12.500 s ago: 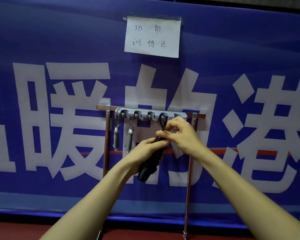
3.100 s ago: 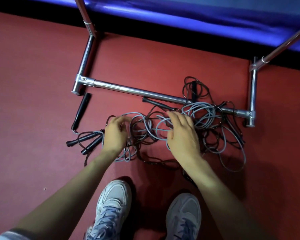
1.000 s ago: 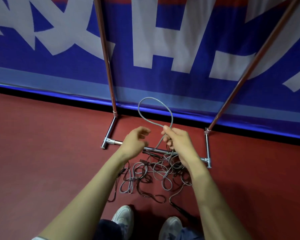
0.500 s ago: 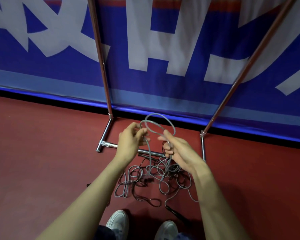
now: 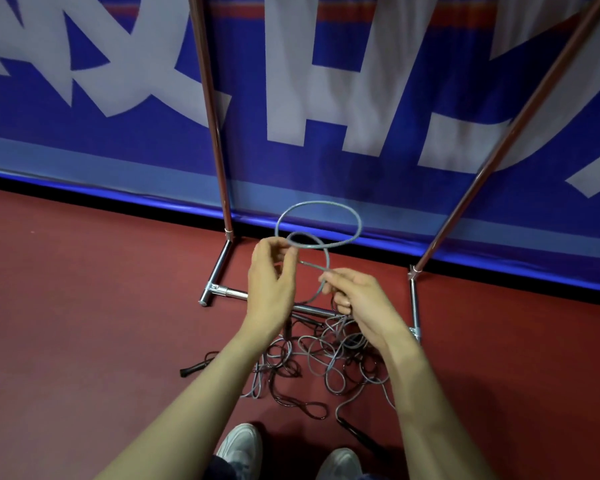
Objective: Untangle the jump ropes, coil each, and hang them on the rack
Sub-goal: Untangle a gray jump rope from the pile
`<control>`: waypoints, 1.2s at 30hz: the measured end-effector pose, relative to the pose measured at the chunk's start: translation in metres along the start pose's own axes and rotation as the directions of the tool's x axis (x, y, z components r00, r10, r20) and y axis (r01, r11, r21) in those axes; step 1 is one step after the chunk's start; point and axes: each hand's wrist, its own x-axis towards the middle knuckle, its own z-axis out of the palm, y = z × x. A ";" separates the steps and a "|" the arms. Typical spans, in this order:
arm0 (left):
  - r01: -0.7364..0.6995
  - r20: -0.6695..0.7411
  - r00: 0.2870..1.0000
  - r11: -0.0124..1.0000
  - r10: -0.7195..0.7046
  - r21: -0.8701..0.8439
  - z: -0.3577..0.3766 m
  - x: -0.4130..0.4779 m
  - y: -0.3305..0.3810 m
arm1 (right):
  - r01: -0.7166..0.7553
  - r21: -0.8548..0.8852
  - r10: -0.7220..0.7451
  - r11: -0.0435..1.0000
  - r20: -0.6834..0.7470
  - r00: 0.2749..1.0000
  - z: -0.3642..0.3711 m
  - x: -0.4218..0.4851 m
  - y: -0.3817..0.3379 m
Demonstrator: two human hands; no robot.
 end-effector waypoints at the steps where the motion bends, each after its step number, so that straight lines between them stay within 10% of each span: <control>1: -0.008 0.003 1.000 1.000 0.008 0.000 0.001 -0.002 -0.001 | 0.020 0.048 -0.019 0.999 -0.029 0.999 -0.001 0.000 -0.003; 8: -0.134 0.467 0.884 0.942 -0.027 0.308 -0.002 -0.011 -0.021 | 0.040 0.366 -0.026 0.930 -0.043 0.999 -0.008 -0.004 -0.032; 15: 0.097 0.507 0.839 0.972 -0.196 0.216 0.009 -0.016 -0.016 | 0.061 0.378 -0.033 0.924 -0.079 0.996 -0.007 -0.003 -0.034; 22: 0.003 0.727 0.655 0.963 -0.206 0.270 0.008 -0.023 -0.010 | 0.142 0.228 -0.110 0.963 -0.148 0.983 -0.002 0.001 -0.032; 27: -0.056 0.554 0.825 0.960 -0.109 0.273 0.012 -0.022 -0.001 | 0.123 0.357 -0.075 0.926 -0.146 0.986 -0.002 -0.002 -0.037; 32: 0.063 0.364 0.928 0.996 -0.082 0.064 0.010 -0.017 0.020 | -0.034 -0.272 0.007 0.962 -0.100 0.995 -0.009 0.002 -0.005; 36: 0.126 0.191 0.975 0.991 -0.115 -0.043 0.000 -0.012 0.028 | -0.122 -0.406 0.114 0.906 -0.046 0.992 -0.007 0.004 0.008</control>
